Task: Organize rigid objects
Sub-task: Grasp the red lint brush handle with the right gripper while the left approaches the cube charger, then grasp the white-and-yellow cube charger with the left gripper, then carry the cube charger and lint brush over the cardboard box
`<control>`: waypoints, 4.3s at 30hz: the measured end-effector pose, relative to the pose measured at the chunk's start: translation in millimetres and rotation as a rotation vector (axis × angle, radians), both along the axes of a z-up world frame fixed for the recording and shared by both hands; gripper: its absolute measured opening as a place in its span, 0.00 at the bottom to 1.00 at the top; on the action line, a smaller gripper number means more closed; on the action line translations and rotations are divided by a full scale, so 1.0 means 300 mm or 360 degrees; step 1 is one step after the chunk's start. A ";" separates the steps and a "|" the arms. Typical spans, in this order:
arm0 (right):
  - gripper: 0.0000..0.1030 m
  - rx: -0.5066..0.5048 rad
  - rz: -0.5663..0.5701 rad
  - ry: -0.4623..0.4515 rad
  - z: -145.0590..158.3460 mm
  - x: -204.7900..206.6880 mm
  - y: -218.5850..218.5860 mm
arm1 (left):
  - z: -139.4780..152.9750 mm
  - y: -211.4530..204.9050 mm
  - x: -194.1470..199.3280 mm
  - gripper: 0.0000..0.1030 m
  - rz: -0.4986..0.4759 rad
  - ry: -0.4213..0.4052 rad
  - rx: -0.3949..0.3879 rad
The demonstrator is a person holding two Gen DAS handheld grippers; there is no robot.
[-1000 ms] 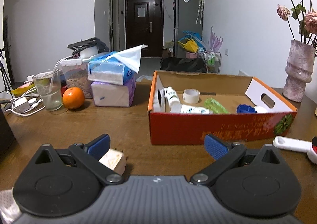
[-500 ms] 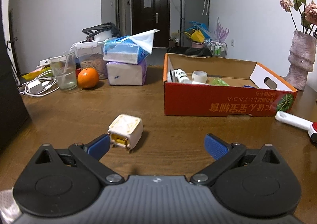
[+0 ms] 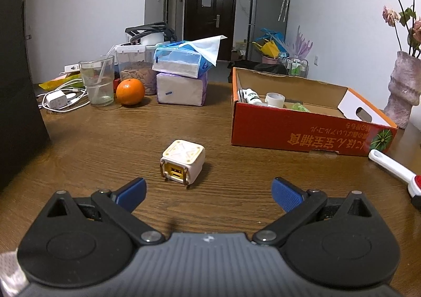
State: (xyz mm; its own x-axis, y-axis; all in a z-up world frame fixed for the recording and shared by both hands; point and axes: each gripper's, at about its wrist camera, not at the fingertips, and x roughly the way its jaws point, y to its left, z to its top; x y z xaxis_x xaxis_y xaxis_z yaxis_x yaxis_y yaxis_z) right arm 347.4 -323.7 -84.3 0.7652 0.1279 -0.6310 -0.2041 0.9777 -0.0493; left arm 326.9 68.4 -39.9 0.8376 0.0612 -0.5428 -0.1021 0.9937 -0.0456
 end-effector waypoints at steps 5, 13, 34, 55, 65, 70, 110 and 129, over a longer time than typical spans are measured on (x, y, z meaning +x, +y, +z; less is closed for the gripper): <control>0.71 -0.0004 -0.0027 -0.0011 0.007 -0.060 0.044 | 0.003 0.007 -0.007 1.00 -0.0017 -0.0005 -0.0027; 0.53 0.0081 0.0040 0.0005 0.014 -0.129 0.103 | 0.001 0.014 -0.010 1.00 -0.0053 0.0002 -0.0042; 0.53 0.0198 -0.0295 -0.0122 0.037 -0.226 0.119 | -0.047 0.090 0.102 1.00 -0.0045 0.0077 0.0007; 0.53 0.0205 -0.0465 -0.0176 0.035 -0.215 0.119 | -0.102 0.124 0.260 0.40 -0.0105 0.0188 0.0006; 0.53 0.0203 -0.0467 -0.0199 0.038 -0.221 0.121 | -0.091 0.120 0.243 0.38 -0.0102 0.0146 0.0017; 0.53 0.0205 -0.0471 -0.0209 0.040 -0.224 0.121 | -0.078 0.113 0.226 0.38 -0.0099 0.0109 0.0032; 0.53 0.0309 -0.0366 -0.0409 0.158 -0.227 0.151 | 0.148 -0.161 0.037 0.38 -0.0231 -0.0261 -0.0087; 0.53 0.0389 -0.0283 -0.0552 0.256 -0.077 0.244 | 0.216 -0.277 0.128 0.38 -0.0224 -0.0355 -0.0112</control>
State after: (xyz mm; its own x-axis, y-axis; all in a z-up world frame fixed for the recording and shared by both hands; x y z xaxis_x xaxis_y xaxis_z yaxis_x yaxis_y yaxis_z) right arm 324.4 -250.7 -7.5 0.9494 0.0888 -0.3011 -0.0445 0.9875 0.1509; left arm 365.4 -14.8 25.1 0.9345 -0.0957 -0.3430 0.0571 0.9910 -0.1208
